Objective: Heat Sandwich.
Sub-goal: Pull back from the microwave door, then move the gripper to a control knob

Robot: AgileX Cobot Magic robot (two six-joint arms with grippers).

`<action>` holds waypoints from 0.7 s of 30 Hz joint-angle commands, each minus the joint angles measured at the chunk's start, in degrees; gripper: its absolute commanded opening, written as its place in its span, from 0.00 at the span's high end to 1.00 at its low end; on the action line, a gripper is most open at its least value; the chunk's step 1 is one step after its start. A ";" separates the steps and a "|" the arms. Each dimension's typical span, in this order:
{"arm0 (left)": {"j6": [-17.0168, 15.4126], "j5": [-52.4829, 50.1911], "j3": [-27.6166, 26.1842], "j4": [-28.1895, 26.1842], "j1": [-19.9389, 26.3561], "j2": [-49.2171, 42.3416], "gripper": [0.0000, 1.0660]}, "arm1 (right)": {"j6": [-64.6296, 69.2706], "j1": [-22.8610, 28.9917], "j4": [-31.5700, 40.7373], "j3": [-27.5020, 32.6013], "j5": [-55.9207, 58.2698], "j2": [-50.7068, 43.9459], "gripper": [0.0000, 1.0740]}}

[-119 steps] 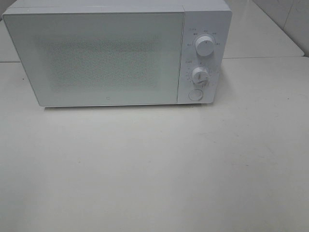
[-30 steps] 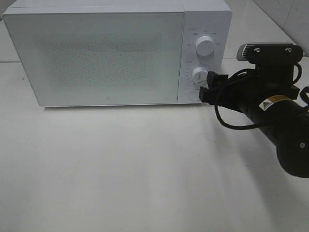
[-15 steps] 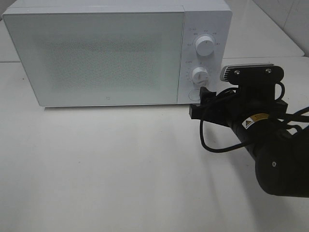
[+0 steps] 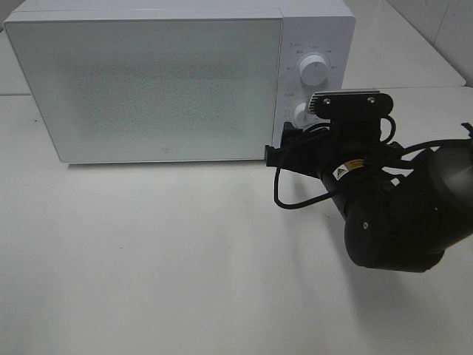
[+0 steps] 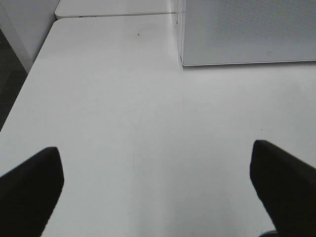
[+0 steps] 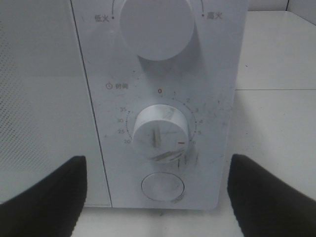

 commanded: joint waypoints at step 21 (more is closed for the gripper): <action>-0.34 -0.63 0.17 -0.34 0.34 -1.49 0.09 | -0.69 -4.41 -4.13 -9.11 0.40 5.61 0.30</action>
